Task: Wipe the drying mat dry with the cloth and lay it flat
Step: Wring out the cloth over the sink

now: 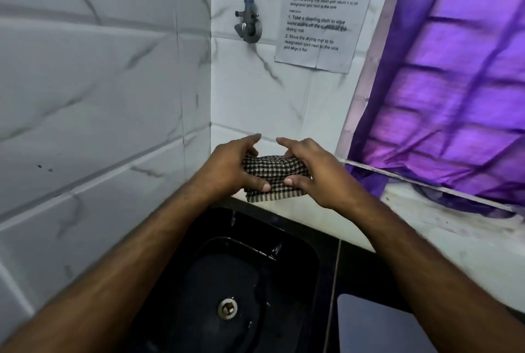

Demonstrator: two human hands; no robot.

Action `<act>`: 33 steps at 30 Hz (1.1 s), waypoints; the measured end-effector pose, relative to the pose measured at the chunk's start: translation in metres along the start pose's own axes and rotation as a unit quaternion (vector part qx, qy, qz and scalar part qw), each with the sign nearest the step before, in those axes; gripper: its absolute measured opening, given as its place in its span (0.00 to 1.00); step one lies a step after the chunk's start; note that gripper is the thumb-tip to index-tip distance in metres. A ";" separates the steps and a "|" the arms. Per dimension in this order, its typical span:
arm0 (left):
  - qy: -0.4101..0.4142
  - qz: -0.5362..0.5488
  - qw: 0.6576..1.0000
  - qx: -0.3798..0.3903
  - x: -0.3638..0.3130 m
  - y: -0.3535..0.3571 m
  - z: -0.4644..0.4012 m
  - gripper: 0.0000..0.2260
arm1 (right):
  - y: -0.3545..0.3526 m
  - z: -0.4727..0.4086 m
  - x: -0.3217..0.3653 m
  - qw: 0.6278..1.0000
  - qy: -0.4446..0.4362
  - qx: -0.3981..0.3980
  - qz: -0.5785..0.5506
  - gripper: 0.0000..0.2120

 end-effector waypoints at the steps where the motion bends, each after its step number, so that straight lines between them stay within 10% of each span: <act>1: 0.011 -0.029 1.000 0.000 -0.003 0.001 -0.007 0.40 | -0.006 -0.006 -0.002 1.000 0.001 -0.014 0.022 0.31; 4: 0.073 -0.214 0.973 -0.049 -0.019 -0.003 -0.021 0.15 | -0.021 -0.021 0.004 0.988 -0.059 -0.040 0.137 0.16; 7: 0.150 -0.331 0.931 -0.025 -0.032 0.001 -0.034 0.17 | -0.028 -0.024 0.016 0.965 -0.128 -0.050 0.222 0.11; 10: 0.032 -0.043 0.989 0.137 -0.032 0.007 -0.032 0.25 | -0.038 -0.028 0.025 0.979 -0.119 -0.060 0.156 0.09; 12: -0.014 0.086 0.970 0.229 -0.036 0.020 -0.024 0.23 | -0.040 -0.036 0.029 0.987 -0.100 -0.037 0.124 0.09; 18: -0.064 0.111 0.960 0.248 -0.028 0.021 -0.033 0.10 | -0.052 -0.023 0.044 0.929 -0.266 -0.161 0.201 0.30; 22: -0.086 0.142 0.935 0.314 -0.041 0.029 -0.020 0.13 | -0.029 -0.005 0.037 0.906 -0.342 -0.101 0.230 0.48; 25: -0.088 0.130 0.917 0.368 -0.057 0.047 -0.007 0.16 | -0.023 -0.014 0.044 0.901 -0.321 -0.150 0.251 0.33; 30: -0.131 0.003 0.949 0.287 -0.046 0.043 -0.021 0.10 | -0.014 -0.034 0.040 0.889 -0.284 -0.117 0.340 0.11; 33: -0.070 -0.167 0.980 0.083 -0.043 0.029 -0.051 0.12 | -0.007 -0.055 0.029 0.924 -0.149 -0.012 0.353 0.06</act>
Point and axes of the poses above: each hand's wrist, its own z-axis away from the middle knuckle, its own y-axis out of the palm, x = y × z, the point moved 8 cm from there along -z, towards the middle knuckle, and after that the axes turned 11 degrees about -x, right-handed, at the moved point
